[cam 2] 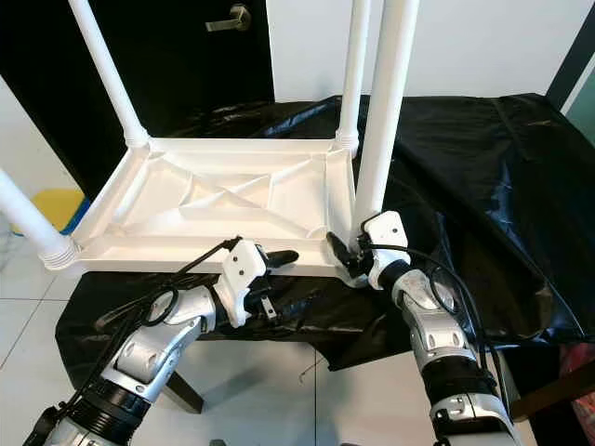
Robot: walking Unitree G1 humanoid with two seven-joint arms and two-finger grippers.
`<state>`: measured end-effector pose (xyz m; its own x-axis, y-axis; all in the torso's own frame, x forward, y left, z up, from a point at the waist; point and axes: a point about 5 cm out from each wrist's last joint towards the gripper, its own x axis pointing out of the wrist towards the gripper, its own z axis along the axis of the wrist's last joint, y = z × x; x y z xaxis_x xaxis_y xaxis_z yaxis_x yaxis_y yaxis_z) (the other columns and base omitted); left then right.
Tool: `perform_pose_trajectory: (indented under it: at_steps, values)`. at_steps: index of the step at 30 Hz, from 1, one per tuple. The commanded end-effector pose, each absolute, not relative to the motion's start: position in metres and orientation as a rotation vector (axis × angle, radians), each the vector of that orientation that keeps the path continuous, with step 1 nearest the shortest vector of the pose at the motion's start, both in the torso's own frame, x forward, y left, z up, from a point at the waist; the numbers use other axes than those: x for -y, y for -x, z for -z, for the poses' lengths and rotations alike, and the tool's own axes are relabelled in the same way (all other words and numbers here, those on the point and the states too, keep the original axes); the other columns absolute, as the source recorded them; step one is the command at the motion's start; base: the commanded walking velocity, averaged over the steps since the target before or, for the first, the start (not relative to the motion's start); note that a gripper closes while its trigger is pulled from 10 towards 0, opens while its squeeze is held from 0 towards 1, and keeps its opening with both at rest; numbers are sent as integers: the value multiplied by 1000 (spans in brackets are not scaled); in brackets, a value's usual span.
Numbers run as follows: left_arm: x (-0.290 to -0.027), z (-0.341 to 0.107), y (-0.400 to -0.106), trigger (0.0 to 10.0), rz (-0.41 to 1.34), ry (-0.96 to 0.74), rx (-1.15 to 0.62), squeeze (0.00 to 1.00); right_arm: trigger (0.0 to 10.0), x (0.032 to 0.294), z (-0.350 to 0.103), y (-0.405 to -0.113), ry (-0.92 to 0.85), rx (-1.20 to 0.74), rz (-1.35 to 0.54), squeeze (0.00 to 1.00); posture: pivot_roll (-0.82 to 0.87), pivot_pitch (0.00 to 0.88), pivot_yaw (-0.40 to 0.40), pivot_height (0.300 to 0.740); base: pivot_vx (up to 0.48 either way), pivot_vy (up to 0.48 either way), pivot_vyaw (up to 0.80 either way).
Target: Building children table
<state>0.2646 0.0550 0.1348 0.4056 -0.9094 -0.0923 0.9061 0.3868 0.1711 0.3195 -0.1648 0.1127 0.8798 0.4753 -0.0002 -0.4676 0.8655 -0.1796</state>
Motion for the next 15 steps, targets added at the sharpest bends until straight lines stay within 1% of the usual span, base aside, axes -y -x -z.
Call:
perform_pose_trajectory:
  at_steps: [1, 4, 5, 6, 12, 15]
  values:
    - [-55, -134, -264, 10000, 1121, -205, 14, 0, 0, 161, -105, -319, 185, 4, -521, 0, -83, 0, 5, 740, 0, 0, 0]
    - [-55, -134, -263, 10000, 1121, -204, 14, 0, 0, 162, -103, -318, 180, -2, -519, 0, -85, 0, 7, 740, 0, 0, 0]
    - [-55, -134, -263, 10000, 1122, -204, 13, 0, 8471, 163, -103, -318, 186, -4, -505, 0, -87, 0, 9, 740, 0, 0, 0]
    - [-55, -134, -264, 10000, 1124, -203, 13, 0, 10000, 164, -102, -318, 182, -10, -490, 0, -87, 0, 8, 740, 0, 0, 0]
    - [-54, -136, -264, 10000, 1126, -190, 19, 0, 10000, 166, -98, -317, 173, -21, -447, 0, -90, 4, 9, 740, 0, 0, 0]
    - [-55, -136, -265, 10000, 1124, -192, 19, 0, 10000, 164, -96, -314, 178, -18, -387, 0, -96, 6, 12, 740, 0, 0, 0]
